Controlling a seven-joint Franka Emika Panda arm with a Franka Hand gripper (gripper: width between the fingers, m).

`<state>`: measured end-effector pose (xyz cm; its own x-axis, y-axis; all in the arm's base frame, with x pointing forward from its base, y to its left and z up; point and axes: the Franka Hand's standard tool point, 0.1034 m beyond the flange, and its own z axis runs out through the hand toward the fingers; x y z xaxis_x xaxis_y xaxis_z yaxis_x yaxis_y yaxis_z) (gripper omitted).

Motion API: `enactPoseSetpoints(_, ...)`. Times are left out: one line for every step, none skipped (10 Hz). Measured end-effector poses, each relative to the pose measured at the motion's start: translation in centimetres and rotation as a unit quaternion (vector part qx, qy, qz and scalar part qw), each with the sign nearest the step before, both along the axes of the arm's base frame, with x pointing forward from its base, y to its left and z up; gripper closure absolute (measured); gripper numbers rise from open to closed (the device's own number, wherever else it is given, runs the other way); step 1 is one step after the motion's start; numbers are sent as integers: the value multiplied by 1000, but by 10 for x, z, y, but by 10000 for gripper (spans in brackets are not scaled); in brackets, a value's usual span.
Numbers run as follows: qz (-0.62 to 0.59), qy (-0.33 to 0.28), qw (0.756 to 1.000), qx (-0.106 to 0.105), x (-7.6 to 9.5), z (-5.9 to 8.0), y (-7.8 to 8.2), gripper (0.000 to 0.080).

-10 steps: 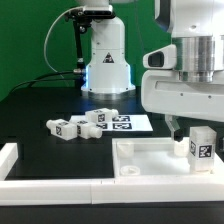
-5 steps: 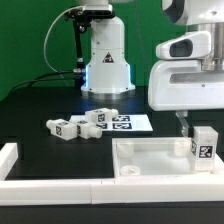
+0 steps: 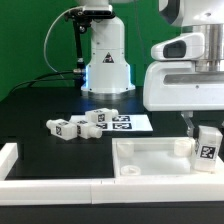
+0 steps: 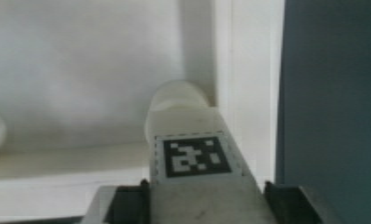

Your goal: Assemble one leg

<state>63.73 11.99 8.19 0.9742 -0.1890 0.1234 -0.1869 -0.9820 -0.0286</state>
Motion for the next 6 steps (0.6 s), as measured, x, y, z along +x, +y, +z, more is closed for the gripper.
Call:
enactPoseSetpoints(-58,-1,998,10,0,-1,-2,503)
enactPoseSetpoints(-126,2,992,22,0,-2,-8,503)
enactPoseSetpoints(-182,7,983,31,-1,-2,-6,503)
enactPoseSetpoints(-267,12,963,44,-2,-3,-5,509)
enactPoseSetpoints(-340,15,938,58,-2,-4,-4,509)
enactPoseSetpoints(-373,17,925,67,-2,-4,-4,509)
